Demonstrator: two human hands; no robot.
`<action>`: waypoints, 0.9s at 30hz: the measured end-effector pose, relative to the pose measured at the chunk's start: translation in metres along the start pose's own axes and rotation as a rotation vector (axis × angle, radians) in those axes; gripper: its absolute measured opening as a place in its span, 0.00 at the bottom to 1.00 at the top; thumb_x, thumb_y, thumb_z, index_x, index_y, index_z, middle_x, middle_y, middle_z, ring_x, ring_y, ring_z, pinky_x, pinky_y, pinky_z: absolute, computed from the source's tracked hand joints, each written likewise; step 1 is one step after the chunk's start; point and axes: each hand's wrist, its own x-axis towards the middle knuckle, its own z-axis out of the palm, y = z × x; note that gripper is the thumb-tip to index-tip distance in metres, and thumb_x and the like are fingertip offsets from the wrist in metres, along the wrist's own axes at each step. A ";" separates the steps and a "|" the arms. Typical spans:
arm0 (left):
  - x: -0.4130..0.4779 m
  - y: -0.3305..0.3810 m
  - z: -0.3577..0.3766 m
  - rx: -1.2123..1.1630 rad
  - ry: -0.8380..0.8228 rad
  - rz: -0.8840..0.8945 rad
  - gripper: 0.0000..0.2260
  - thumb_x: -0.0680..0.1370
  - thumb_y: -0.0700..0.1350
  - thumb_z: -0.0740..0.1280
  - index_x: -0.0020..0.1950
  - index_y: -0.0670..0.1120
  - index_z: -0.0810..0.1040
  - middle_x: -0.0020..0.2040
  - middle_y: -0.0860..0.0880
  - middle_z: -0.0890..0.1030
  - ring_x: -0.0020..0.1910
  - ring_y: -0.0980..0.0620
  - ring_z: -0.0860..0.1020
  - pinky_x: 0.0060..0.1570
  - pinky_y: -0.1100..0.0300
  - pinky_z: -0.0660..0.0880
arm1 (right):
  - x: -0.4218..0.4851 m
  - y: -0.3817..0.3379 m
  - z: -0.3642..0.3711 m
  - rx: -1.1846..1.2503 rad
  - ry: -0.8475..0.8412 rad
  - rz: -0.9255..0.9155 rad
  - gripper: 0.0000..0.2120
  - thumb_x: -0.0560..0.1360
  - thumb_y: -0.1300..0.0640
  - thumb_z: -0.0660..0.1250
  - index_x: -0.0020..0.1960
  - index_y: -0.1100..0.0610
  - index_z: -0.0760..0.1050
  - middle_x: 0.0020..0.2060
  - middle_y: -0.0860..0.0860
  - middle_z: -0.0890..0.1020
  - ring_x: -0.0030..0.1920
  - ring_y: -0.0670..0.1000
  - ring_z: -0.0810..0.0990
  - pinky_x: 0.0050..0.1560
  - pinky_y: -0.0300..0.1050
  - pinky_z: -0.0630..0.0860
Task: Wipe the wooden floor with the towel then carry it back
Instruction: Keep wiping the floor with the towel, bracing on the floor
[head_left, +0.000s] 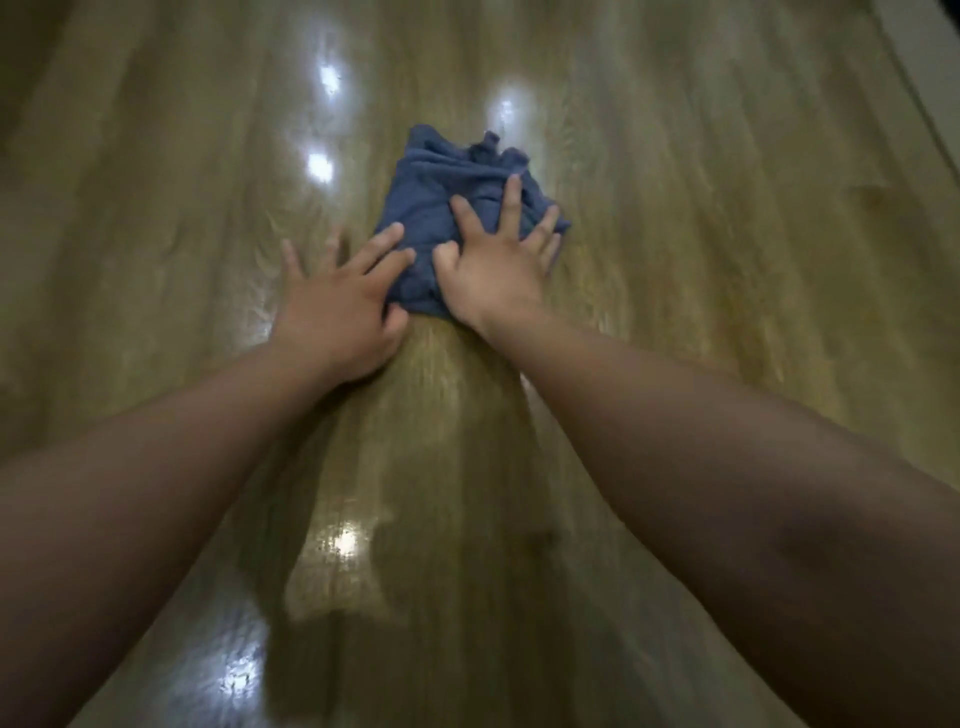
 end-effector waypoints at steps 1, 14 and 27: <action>-0.007 -0.021 -0.003 -0.008 -0.001 -0.050 0.28 0.78 0.53 0.59 0.78 0.55 0.60 0.81 0.58 0.53 0.78 0.37 0.54 0.70 0.25 0.50 | 0.002 -0.026 0.008 0.009 -0.009 -0.031 0.29 0.76 0.40 0.53 0.78 0.38 0.58 0.81 0.55 0.40 0.75 0.75 0.37 0.73 0.70 0.36; -0.088 -0.089 0.003 -0.009 0.010 -0.463 0.34 0.76 0.66 0.48 0.77 0.50 0.62 0.80 0.49 0.58 0.80 0.43 0.50 0.70 0.27 0.45 | 0.028 -0.162 0.030 0.096 -0.197 -0.073 0.40 0.68 0.23 0.53 0.76 0.39 0.60 0.80 0.56 0.36 0.71 0.77 0.27 0.67 0.76 0.30; -0.089 -0.094 0.001 -0.038 0.021 -0.479 0.34 0.76 0.68 0.46 0.79 0.56 0.57 0.82 0.54 0.52 0.80 0.48 0.45 0.74 0.32 0.40 | 0.114 -0.178 0.022 0.112 -0.195 -0.228 0.33 0.72 0.33 0.63 0.75 0.34 0.61 0.81 0.42 0.46 0.79 0.63 0.41 0.74 0.71 0.45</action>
